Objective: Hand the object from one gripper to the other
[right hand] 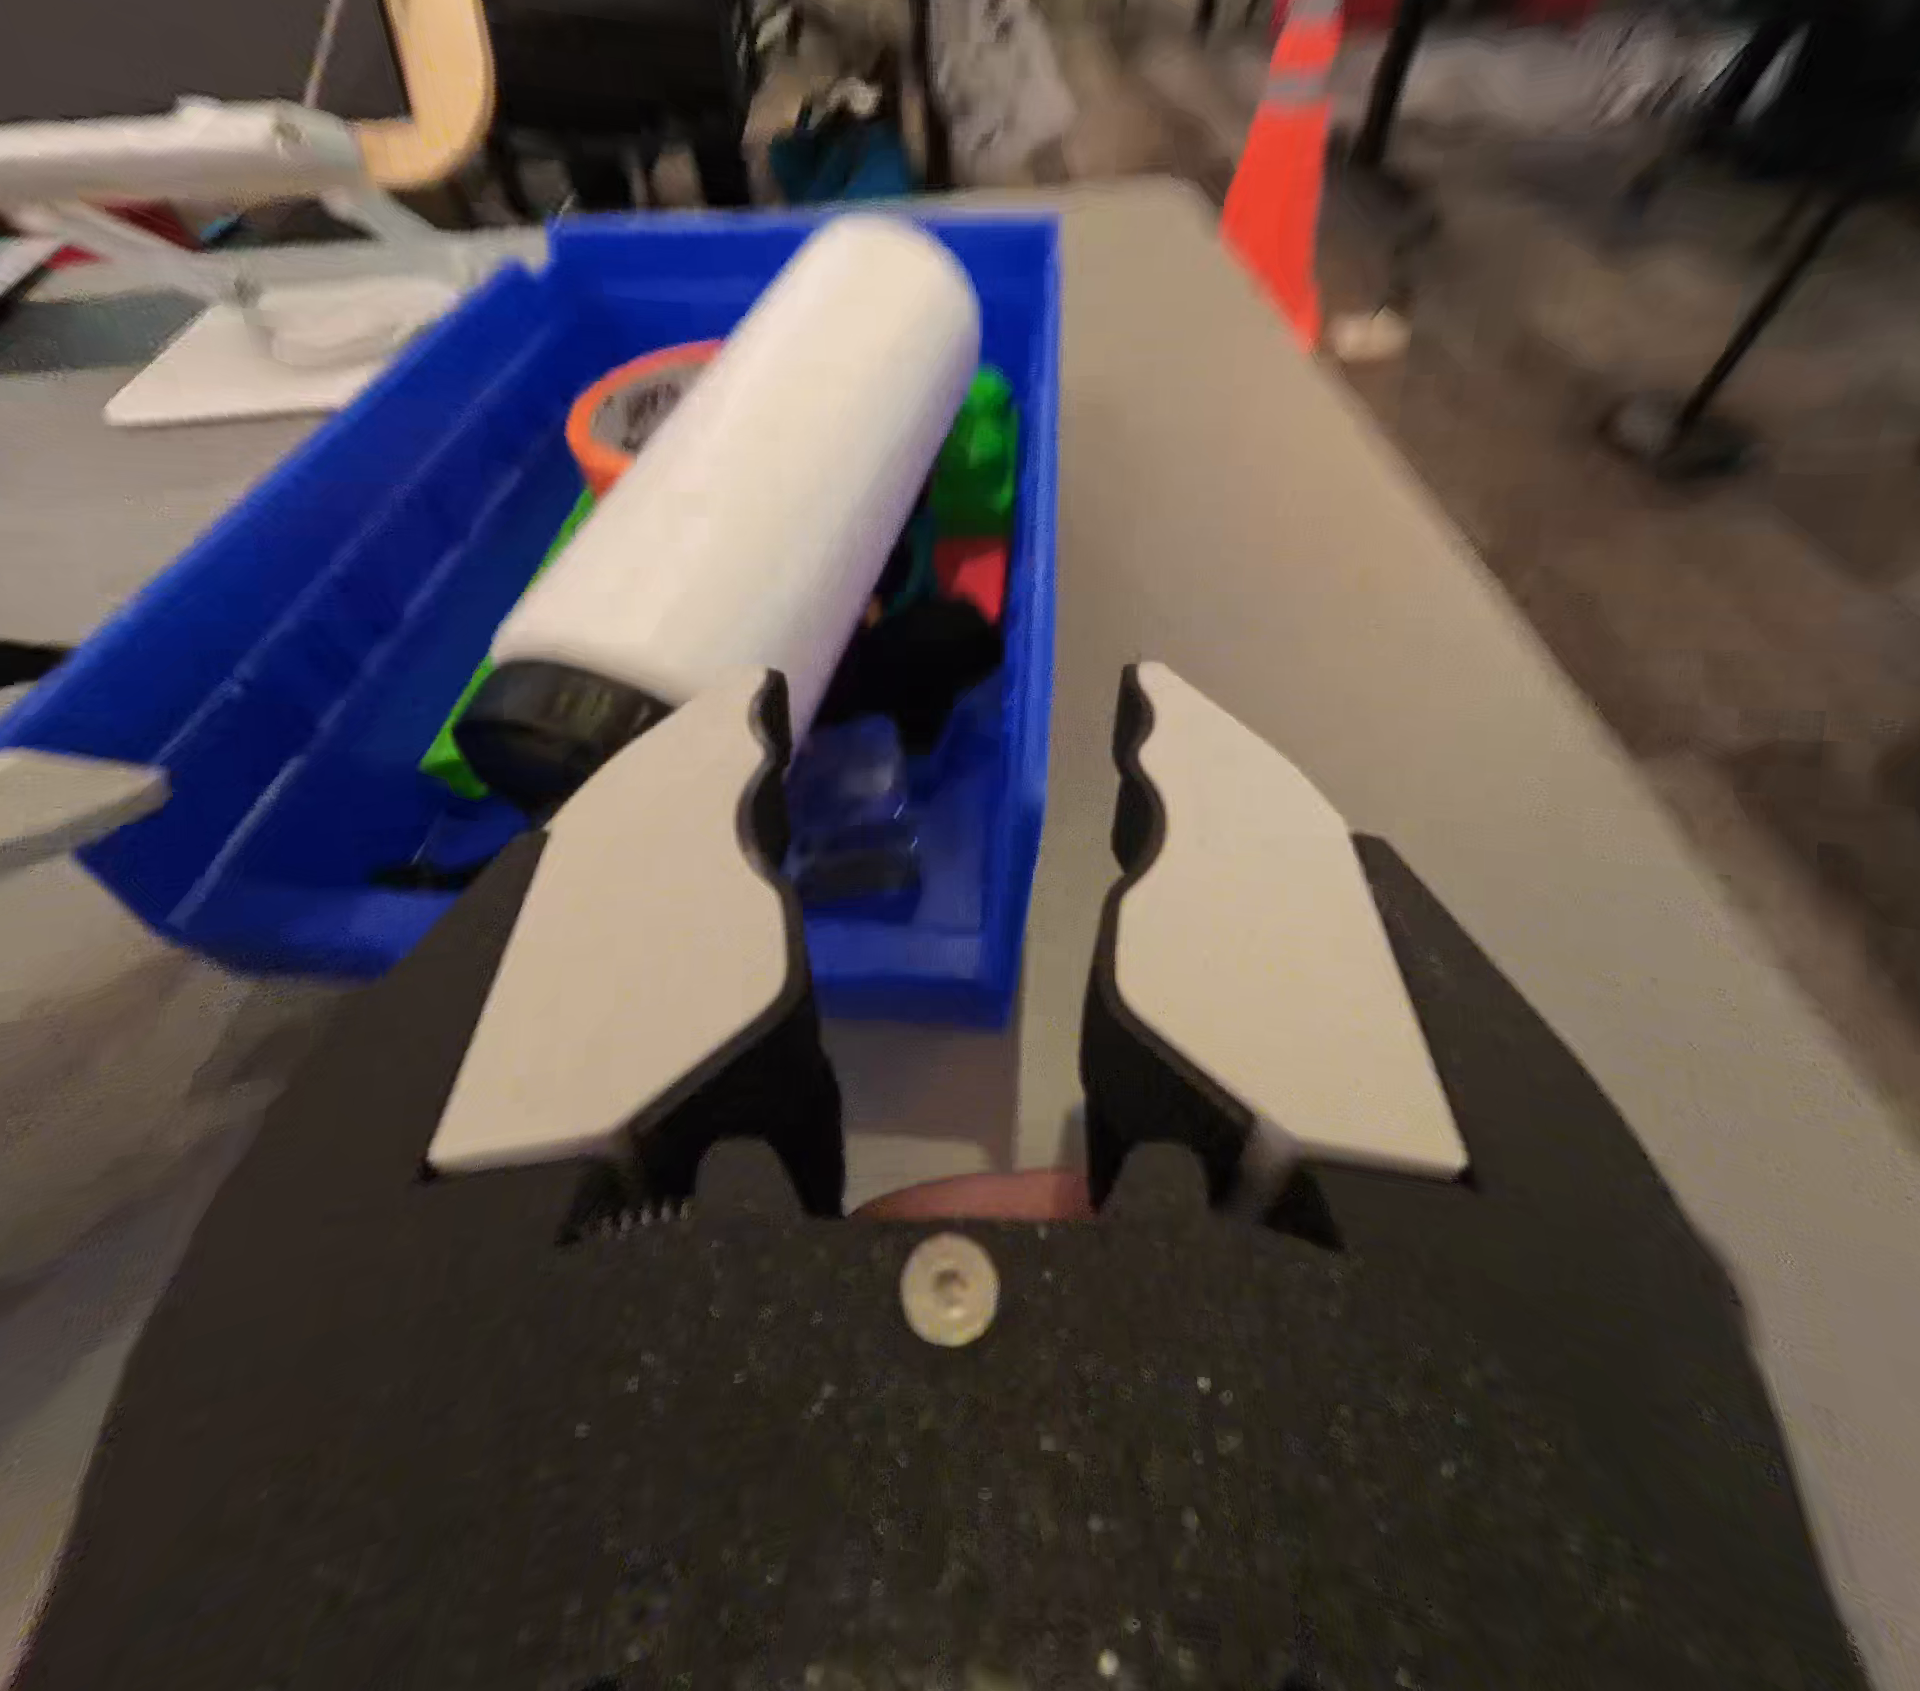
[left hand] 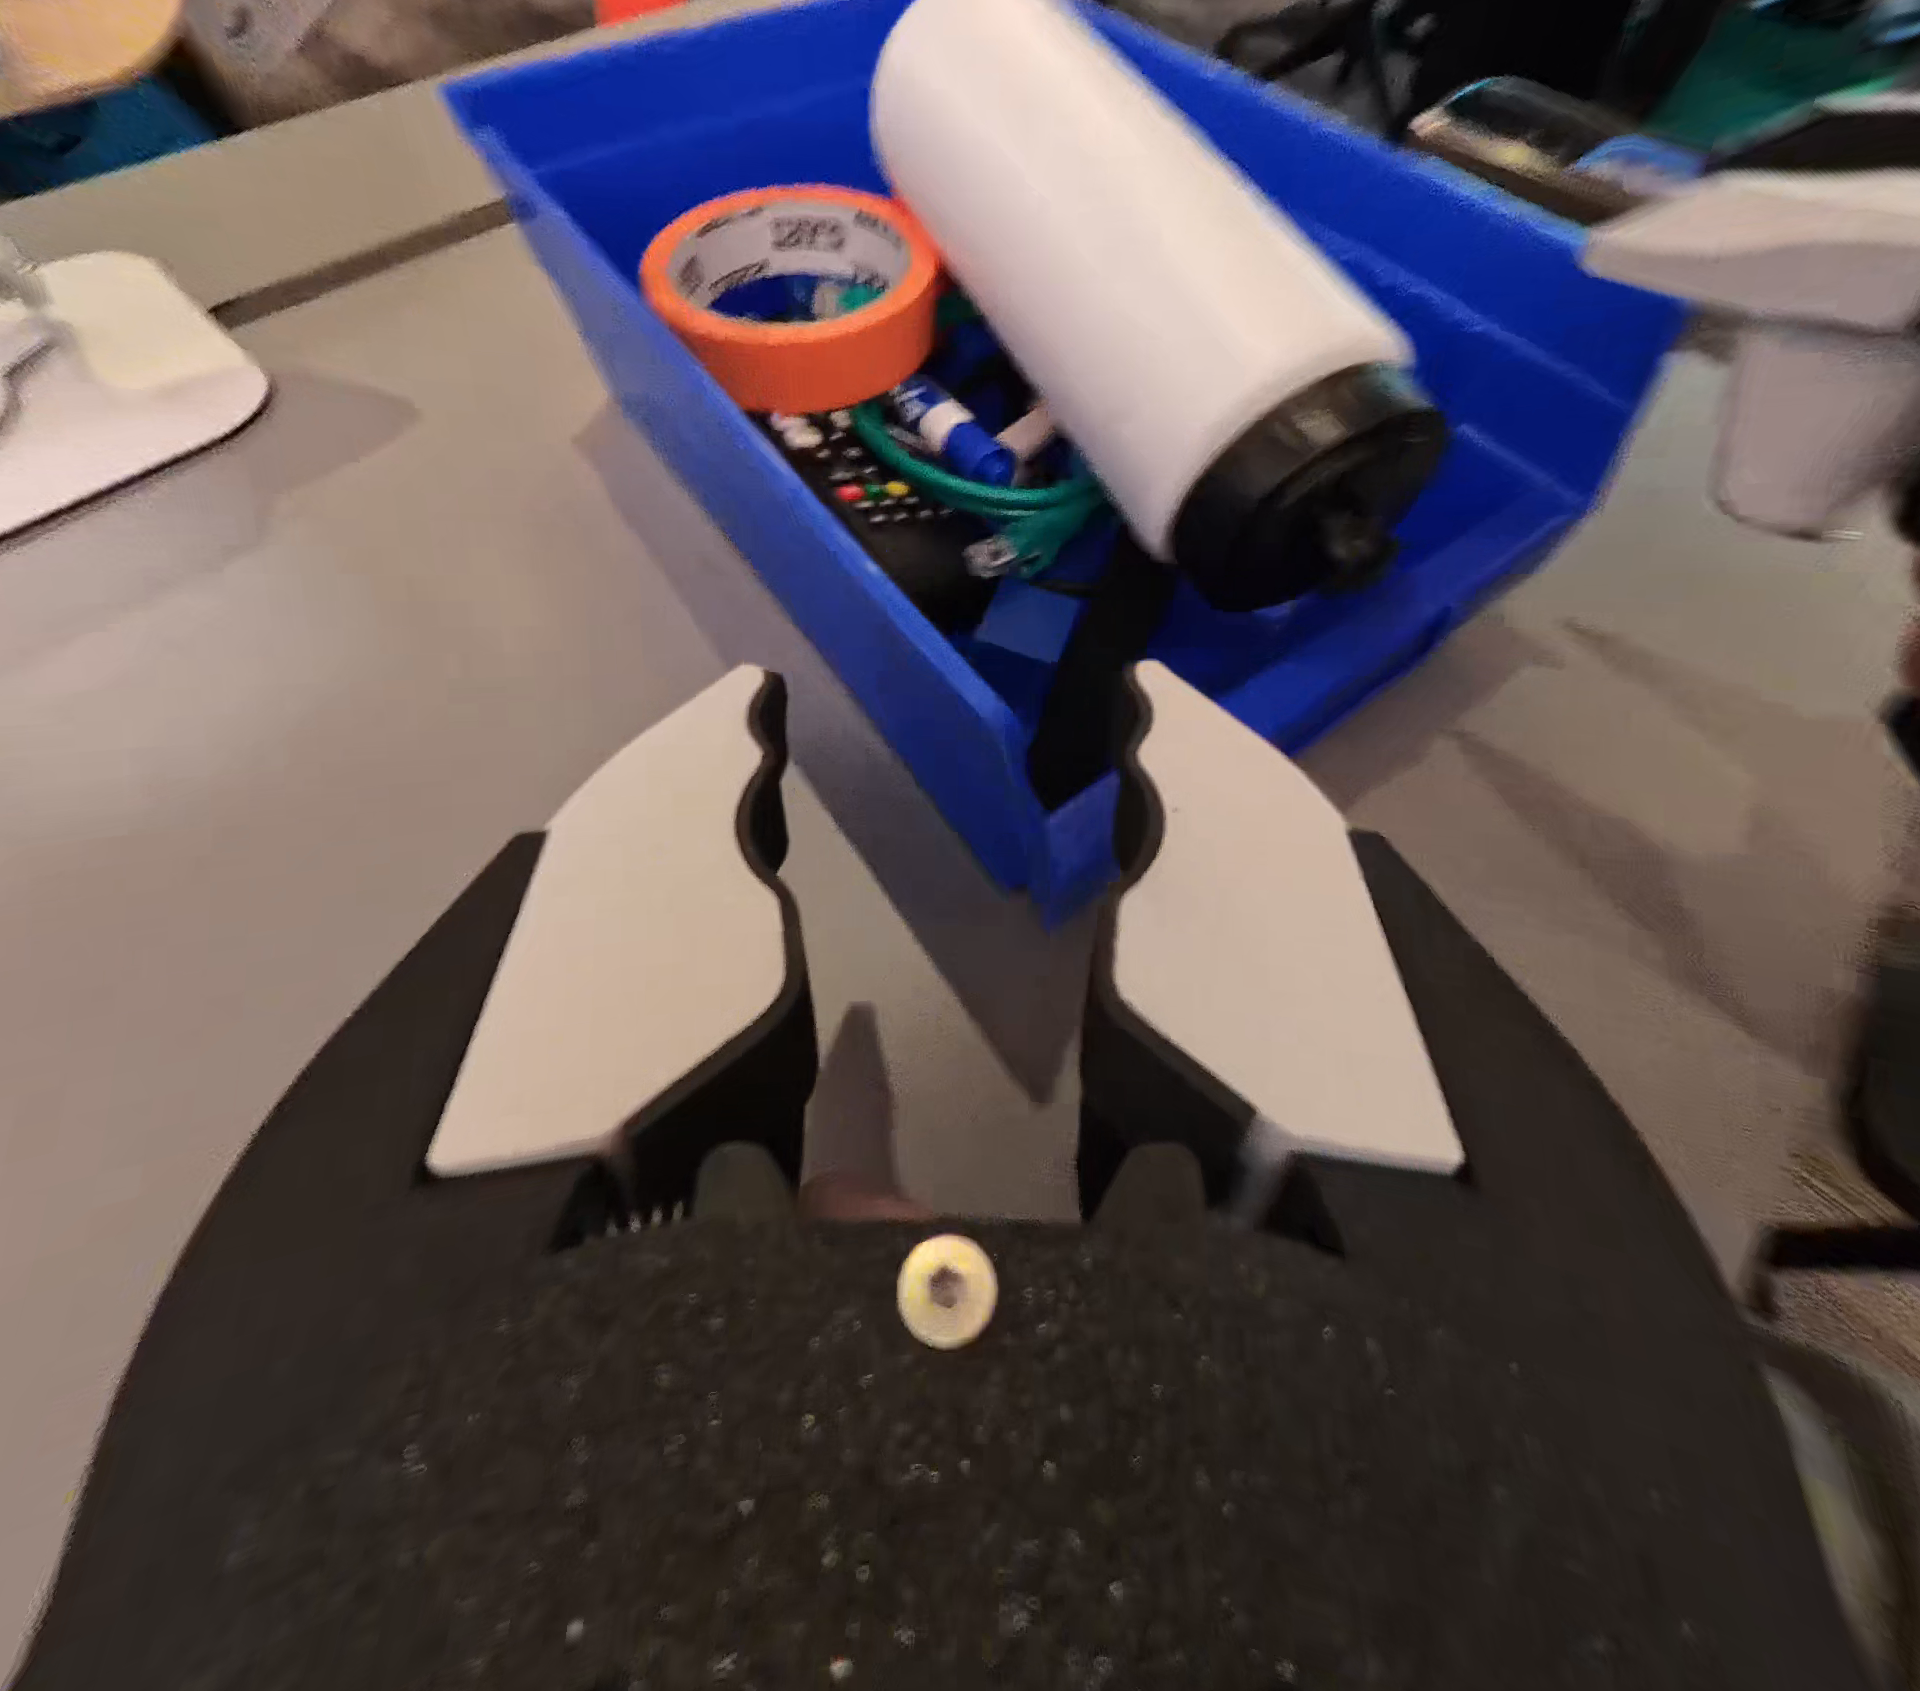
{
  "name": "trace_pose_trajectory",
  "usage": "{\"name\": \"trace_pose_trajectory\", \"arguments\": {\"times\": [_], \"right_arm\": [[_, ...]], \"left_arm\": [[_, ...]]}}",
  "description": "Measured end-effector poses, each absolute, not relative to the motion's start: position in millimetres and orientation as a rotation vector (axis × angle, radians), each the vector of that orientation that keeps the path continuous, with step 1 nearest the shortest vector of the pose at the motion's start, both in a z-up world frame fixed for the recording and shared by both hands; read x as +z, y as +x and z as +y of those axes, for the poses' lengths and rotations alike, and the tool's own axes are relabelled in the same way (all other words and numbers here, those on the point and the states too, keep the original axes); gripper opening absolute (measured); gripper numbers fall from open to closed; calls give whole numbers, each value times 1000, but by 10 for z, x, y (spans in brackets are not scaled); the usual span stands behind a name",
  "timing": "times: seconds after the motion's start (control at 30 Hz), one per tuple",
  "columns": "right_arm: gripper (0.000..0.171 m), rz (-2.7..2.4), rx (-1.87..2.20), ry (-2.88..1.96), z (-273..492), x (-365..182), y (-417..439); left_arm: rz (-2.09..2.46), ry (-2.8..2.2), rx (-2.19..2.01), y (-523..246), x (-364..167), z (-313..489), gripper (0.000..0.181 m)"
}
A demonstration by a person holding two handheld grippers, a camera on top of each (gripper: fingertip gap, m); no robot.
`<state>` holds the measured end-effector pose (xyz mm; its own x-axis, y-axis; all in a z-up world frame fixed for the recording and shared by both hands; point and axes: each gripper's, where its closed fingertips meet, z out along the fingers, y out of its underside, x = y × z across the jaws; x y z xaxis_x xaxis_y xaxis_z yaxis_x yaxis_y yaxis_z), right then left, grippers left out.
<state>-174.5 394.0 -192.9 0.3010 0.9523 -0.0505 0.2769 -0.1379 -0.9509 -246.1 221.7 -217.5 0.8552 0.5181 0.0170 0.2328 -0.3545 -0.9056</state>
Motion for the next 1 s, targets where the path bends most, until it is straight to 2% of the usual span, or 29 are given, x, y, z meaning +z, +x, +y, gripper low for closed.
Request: {"name": "trace_pose_trajectory", "arguments": {"times": [0.03,0.1,0.13,0.17,0.23,0.43,0.73,1.0], "right_arm": [[58,-1182,920,-1691,3912,-2098,-1781],[34,-1223,869,-1800,3959,-2381,-1814],[20,-1219,823,-1812,4015,-2466,-1823],[10,-1238,813,-1789,4021,-2505,-1849],[2,-1229,767,-1808,4059,-2511,-1860],[2,-1227,689,-1797,3755,-2392,-1900],[3,-1416,859,-1591,2325,-2210,-2553],[5,-1540,887,-1570,1496,-2477,-3007]], "left_arm": [[-613,-1958,371,-2552,-2245,2223,57],[-680,-1959,335,-2624,-2344,2284,54],[-702,-1960,272,-2605,-2384,2341,47],[-721,-1977,214,-2575,-2431,2395,32],[-790,-2006,258,-2627,-2504,2412,23],[-870,-2012,426,-2780,-2446,2117,6],[-1038,-1902,635,-3123,-2200,556,4],[-1158,-1901,659,-3486,-2448,-338,4]]}}
